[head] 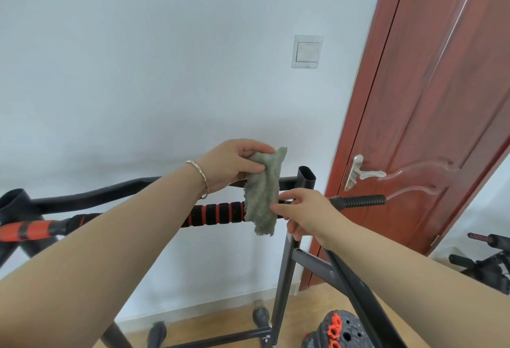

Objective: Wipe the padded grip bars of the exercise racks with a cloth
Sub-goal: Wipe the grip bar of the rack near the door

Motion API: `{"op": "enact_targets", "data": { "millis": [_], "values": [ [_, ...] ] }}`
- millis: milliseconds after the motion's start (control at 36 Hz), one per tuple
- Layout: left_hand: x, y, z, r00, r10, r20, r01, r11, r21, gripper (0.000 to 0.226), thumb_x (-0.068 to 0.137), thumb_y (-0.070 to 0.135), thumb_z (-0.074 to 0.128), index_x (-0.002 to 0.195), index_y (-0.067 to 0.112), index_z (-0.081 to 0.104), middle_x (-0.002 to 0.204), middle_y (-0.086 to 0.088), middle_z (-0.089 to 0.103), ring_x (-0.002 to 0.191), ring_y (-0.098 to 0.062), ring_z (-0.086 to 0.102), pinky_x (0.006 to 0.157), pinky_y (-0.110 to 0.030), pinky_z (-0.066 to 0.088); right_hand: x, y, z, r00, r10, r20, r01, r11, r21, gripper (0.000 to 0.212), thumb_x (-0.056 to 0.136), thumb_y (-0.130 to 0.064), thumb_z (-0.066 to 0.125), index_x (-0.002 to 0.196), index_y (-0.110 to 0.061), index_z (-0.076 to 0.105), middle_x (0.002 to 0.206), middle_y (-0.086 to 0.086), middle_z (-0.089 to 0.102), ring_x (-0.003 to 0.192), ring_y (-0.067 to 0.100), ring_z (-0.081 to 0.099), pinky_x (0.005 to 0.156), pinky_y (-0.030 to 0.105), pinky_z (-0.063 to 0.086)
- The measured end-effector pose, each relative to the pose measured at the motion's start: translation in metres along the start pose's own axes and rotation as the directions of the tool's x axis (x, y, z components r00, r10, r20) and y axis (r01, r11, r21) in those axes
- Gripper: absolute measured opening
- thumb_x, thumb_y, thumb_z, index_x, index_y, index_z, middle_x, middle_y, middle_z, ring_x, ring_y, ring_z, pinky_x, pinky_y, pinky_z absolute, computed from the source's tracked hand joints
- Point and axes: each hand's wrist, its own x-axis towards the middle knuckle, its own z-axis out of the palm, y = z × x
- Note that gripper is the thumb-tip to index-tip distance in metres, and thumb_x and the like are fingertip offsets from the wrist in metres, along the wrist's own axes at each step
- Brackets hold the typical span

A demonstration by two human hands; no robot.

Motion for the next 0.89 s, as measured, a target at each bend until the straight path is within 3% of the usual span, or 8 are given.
{"op": "enact_targets", "data": {
  "millis": [139,250,389,444,500,583,778,889],
  "values": [
    [-0.007,0.010,-0.007,0.998,0.053,0.033,-0.047,0.984,-0.170,0.029,0.089,0.000,0.064,0.114,0.012,0.072,0.112,-0.012,0.071,0.103,-0.022,0.067,0.085,-0.031,0.056,-0.003,-0.003,0.001,0.997,-0.048,0.065,0.050,0.998,-0.042,0.005,0.084,-0.023,0.076,0.088,-0.021,0.079,0.072,-0.011,0.073,0.070,0.007,0.065,0.061,0.025,0.055],
    [-0.009,0.018,-0.013,0.997,0.074,-0.025,-0.078,0.974,-0.213,0.024,0.092,0.005,0.063,0.112,0.012,0.074,0.113,-0.010,0.070,0.104,-0.022,0.066,0.088,-0.033,0.056,-0.009,-0.007,-0.002,0.979,-0.066,0.192,0.030,0.982,0.184,0.019,0.096,-0.013,0.062,0.108,-0.001,0.069,0.100,0.015,0.076,0.090,0.025,0.073,0.077,0.032,0.060],
    [-0.006,0.007,-0.008,0.993,0.059,-0.103,-0.044,0.988,0.146,0.028,0.092,0.006,0.065,0.115,0.022,0.071,0.108,0.001,0.073,0.102,-0.014,0.068,0.081,-0.024,0.056,-0.015,-0.002,-0.006,0.980,0.004,0.201,-0.021,0.996,0.083,0.013,0.095,-0.014,0.068,0.103,-0.004,0.066,0.088,0.015,0.076,0.074,0.024,0.074,0.066,0.035,0.062],
    [-0.005,-0.006,-0.002,0.992,0.049,-0.120,0.021,0.850,0.527,0.033,0.091,0.018,0.066,0.121,0.032,0.065,0.115,0.010,0.066,0.107,-0.010,0.063,0.084,-0.025,0.054,-0.014,0.005,-0.008,0.996,-0.002,0.084,0.012,0.993,-0.116,0.014,0.091,-0.018,0.072,0.101,-0.009,0.066,0.082,0.010,0.075,0.067,0.020,0.074,0.060,0.035,0.062],
    [-0.005,-0.020,0.006,0.994,0.080,-0.071,0.023,0.492,0.870,0.037,0.093,0.032,0.061,0.130,0.036,0.057,0.127,0.009,0.058,0.116,-0.015,0.054,0.097,-0.033,0.046,-0.012,0.011,-0.014,0.994,-0.104,-0.015,0.091,0.927,-0.365,0.012,0.091,-0.025,0.071,0.099,-0.018,0.066,0.083,0.002,0.072,0.068,0.017,0.072,0.059,0.033,0.061],
    [-0.004,-0.036,0.026,0.988,0.146,0.041,-0.060,0.126,0.990,0.046,0.096,0.056,0.045,0.136,0.033,0.051,0.136,0.006,0.052,0.119,-0.021,0.047,0.100,-0.041,0.040,-0.004,0.015,-0.026,0.921,-0.388,-0.035,0.265,0.691,-0.673,0.009,0.097,-0.027,0.061,0.100,-0.021,0.067,0.095,-0.005,0.063,0.091,0.017,0.063,0.081,0.033,0.053],
    [0.018,-0.050,0.048,0.979,-0.192,0.062,-0.027,0.183,0.983,0.061,0.073,0.076,0.061,0.097,0.021,0.050,0.074,0.008,0.060,0.065,-0.009,0.057,0.055,-0.030,0.042,0.026,0.009,-0.041,0.885,-0.344,0.314,0.436,0.375,-0.818,0.037,0.099,-0.027,0.058,0.135,-0.018,0.059,0.131,-0.002,0.056,0.123,0.018,0.045,0.103,0.030,0.037],
    [0.028,-0.053,0.049,0.970,-0.234,0.067,-0.029,0.162,0.986,0.051,0.071,0.065,0.070,0.091,0.023,0.049,0.075,0.007,0.063,0.063,-0.008,0.059,0.045,-0.025,0.037,0.039,0.009,-0.041,0.886,-0.269,0.378,0.450,0.306,-0.839,0.012,0.095,-0.030,0.061,0.102,-0.021,0.061,0.100,-0.004,0.057,0.098,0.019,0.054,0.079,0.034,0.042]
  ]
}}
